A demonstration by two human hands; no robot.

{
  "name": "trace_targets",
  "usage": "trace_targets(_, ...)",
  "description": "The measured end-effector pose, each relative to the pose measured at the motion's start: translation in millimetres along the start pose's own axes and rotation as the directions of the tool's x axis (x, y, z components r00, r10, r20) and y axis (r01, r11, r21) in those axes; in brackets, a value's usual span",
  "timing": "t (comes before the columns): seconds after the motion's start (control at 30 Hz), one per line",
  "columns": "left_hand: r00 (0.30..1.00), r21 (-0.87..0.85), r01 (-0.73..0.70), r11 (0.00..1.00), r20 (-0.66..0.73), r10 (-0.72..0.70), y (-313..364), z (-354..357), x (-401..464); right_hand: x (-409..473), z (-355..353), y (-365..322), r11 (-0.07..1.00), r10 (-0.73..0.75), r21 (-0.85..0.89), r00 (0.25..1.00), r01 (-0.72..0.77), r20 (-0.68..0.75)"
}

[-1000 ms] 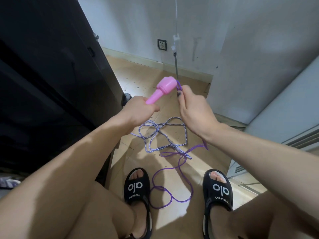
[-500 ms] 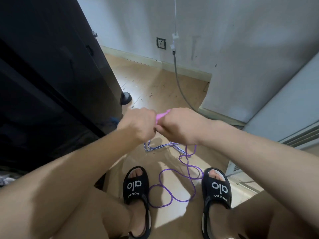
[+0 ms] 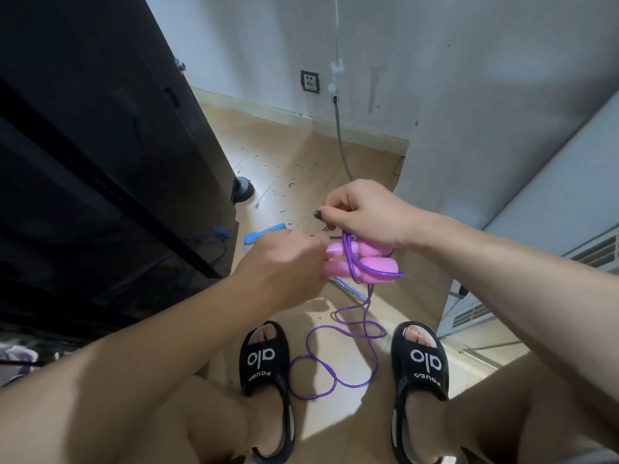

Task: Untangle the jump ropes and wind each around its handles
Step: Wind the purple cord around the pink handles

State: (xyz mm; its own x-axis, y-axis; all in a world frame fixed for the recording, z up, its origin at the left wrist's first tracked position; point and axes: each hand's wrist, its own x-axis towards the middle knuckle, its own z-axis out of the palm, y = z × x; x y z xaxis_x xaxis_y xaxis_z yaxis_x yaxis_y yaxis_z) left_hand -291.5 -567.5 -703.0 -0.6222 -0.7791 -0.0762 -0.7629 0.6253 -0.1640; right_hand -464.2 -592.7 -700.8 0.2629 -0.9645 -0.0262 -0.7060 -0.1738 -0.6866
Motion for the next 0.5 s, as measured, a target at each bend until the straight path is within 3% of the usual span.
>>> trace_targets(0.2,0.990,-0.156,-0.081,0.984,-0.124,0.062,-11.4,-10.8,-9.8,-3.8,-8.7,1.0,0.946,0.092,0.299,0.986,-0.129,0.136)
trace_targets(0.3,0.979,-0.283,-0.136,0.950,-0.185,0.085,-16.2,-9.7,-10.2,-1.2,-7.8,2.1,0.909,0.119,0.383,0.984,-0.163,0.136)
trace_targets(0.5,0.980,-0.534,-0.056,0.843,-0.192,-0.056,-30.1,-13.4,-2.5,-7.8,2.8,16.6,0.814,0.218,0.515,0.963,-0.269,0.159)
